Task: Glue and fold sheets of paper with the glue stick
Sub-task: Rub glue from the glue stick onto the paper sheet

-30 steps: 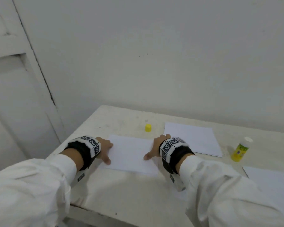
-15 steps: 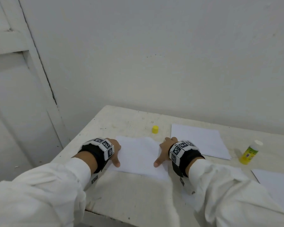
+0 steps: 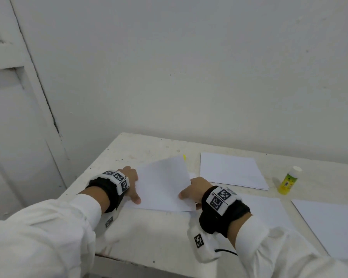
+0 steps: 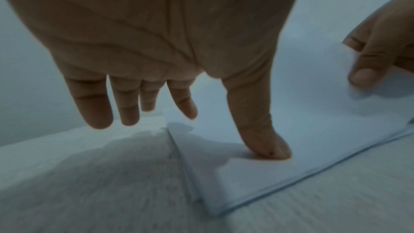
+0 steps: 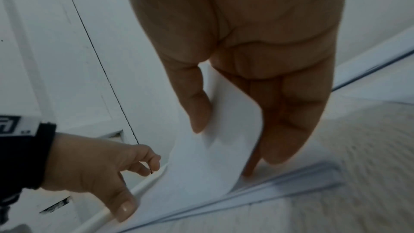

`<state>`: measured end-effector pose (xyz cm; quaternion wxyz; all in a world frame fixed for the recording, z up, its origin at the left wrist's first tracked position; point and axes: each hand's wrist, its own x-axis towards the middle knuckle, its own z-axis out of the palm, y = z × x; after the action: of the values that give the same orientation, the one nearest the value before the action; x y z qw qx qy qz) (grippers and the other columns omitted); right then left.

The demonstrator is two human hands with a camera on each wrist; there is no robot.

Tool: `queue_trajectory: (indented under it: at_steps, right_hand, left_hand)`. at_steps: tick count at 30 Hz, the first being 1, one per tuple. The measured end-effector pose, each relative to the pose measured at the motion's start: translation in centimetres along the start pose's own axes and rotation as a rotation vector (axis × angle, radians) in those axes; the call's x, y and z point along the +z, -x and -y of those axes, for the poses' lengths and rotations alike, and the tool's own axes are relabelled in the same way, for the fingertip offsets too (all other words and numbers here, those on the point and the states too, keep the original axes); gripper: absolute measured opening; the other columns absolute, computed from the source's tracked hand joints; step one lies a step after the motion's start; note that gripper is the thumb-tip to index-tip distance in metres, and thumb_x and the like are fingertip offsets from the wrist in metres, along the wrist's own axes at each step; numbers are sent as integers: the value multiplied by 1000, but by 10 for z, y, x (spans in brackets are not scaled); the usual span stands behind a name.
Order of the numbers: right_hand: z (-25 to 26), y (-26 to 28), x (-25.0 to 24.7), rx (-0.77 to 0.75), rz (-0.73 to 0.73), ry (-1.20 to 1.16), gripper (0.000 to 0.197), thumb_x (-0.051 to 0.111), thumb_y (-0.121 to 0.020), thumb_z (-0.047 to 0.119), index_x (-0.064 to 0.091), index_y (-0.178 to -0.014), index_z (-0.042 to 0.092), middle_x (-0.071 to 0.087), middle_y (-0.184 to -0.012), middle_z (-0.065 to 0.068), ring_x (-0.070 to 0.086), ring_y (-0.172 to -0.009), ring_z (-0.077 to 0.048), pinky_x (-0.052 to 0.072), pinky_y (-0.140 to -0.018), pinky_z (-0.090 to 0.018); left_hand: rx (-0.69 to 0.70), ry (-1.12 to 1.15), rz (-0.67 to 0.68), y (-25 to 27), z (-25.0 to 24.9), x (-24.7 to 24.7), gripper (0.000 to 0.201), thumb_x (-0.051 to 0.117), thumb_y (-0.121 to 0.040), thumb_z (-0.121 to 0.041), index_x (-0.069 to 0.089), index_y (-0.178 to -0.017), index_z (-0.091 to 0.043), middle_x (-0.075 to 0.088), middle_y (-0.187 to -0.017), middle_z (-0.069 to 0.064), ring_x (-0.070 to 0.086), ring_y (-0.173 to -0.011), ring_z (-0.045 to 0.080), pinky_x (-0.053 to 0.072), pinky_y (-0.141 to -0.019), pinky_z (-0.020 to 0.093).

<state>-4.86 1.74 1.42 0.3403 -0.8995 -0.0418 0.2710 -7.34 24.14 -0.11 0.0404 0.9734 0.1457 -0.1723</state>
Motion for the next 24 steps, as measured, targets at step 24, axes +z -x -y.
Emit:
queue_trajectory:
  at_steps: [24]
  right_hand:
    - [-12,11,3,65,1,-428,39,66,-78,15,56,-112,-2,64,-114,-19,64,-101,-35,55,-83,-53]
  left_hand:
    - [39,737,74,20,29,7,20,73,-81,-6,72,-92,-23,59,-68,5,49,-58,18,49,-64,22]
